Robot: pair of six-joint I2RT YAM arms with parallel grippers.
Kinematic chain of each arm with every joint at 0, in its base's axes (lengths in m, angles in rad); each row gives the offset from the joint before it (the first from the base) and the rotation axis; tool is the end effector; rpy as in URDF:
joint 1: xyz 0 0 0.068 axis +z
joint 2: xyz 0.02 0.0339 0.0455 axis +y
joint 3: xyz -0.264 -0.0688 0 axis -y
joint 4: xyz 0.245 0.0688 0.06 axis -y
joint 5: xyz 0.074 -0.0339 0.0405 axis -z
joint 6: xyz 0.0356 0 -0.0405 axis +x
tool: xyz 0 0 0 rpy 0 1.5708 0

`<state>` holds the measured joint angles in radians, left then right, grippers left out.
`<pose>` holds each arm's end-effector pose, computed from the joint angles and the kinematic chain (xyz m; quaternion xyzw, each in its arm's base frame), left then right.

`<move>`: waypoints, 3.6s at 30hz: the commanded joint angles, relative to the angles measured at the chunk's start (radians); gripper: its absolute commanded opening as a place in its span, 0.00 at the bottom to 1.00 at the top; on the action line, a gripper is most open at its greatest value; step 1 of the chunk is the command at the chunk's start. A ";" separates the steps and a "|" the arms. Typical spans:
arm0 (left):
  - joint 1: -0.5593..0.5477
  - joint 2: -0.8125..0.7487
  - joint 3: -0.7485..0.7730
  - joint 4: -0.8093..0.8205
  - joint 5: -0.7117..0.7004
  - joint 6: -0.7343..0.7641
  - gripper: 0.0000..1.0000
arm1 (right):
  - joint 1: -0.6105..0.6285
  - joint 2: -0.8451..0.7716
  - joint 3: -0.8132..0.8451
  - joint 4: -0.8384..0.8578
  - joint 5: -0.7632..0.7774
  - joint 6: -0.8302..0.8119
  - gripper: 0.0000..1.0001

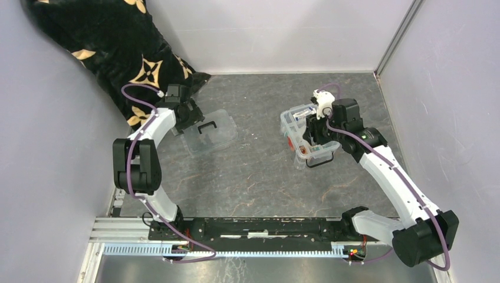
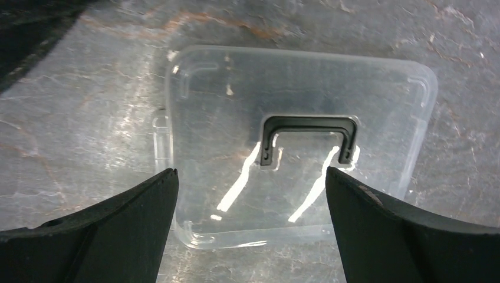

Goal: Organize the medicine kit
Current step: Adjust the medicine box at the center of the board, then adjust the lid at the center of the board.

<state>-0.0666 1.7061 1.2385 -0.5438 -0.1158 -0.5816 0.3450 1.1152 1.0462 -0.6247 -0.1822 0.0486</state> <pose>0.3589 -0.0198 0.2255 -0.2598 0.9238 -0.0350 0.2790 0.2201 0.0860 0.3238 -0.1713 0.8860 0.1635 0.3986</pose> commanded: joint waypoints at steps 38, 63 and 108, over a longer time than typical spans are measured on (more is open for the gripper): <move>-0.158 0.246 0.217 0.087 0.224 0.233 0.93 | 0.188 0.089 -0.028 0.212 -0.105 0.071 0.56; -0.125 -0.519 -0.326 0.015 0.132 0.045 0.96 | 0.251 0.904 0.663 0.314 0.286 0.178 0.61; -0.127 -0.642 -0.486 0.025 0.224 0.013 0.97 | 0.297 1.153 0.799 -0.008 0.222 -0.004 0.29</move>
<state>-0.1886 1.0637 0.7826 -0.5686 0.0647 -0.5083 0.6090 2.3661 1.9442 -0.5499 0.0582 0.0448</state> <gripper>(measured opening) 0.968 0.304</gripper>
